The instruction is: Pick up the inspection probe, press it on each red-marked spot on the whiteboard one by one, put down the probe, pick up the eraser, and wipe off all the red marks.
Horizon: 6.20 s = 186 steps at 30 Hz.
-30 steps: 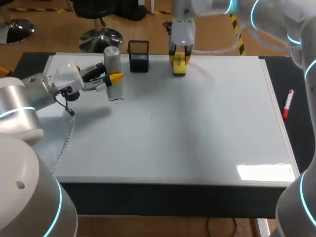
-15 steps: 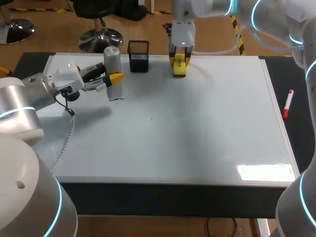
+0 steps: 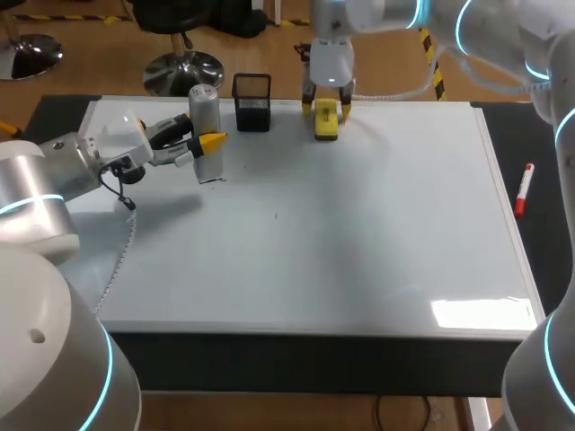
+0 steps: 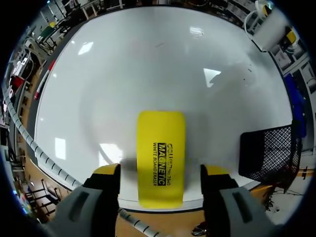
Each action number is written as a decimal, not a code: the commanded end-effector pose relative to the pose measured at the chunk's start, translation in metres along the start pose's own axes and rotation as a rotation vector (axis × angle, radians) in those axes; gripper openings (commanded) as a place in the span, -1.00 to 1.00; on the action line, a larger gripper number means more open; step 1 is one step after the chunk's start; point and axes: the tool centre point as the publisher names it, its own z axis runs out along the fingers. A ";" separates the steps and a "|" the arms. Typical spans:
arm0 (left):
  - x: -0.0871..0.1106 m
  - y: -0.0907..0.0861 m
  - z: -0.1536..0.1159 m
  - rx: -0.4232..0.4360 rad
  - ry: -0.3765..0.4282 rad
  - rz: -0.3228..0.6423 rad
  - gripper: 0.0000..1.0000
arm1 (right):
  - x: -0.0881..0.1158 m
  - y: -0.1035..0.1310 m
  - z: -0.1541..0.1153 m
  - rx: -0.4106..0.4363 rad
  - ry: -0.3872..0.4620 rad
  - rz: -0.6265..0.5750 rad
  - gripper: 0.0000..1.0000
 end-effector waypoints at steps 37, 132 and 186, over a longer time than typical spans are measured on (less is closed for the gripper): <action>0.000 0.000 0.000 0.002 0.000 0.001 -1.00 | 0.074 0.004 -0.111 0.024 -0.433 0.310 1.00; 0.000 0.000 0.000 0.002 0.000 0.001 -1.00 | 0.140 0.016 -0.159 -0.229 -0.654 0.721 1.00; -0.144 -0.037 0.151 0.174 0.427 0.166 -1.00 | 0.140 0.016 -0.159 -0.229 -0.654 0.721 1.00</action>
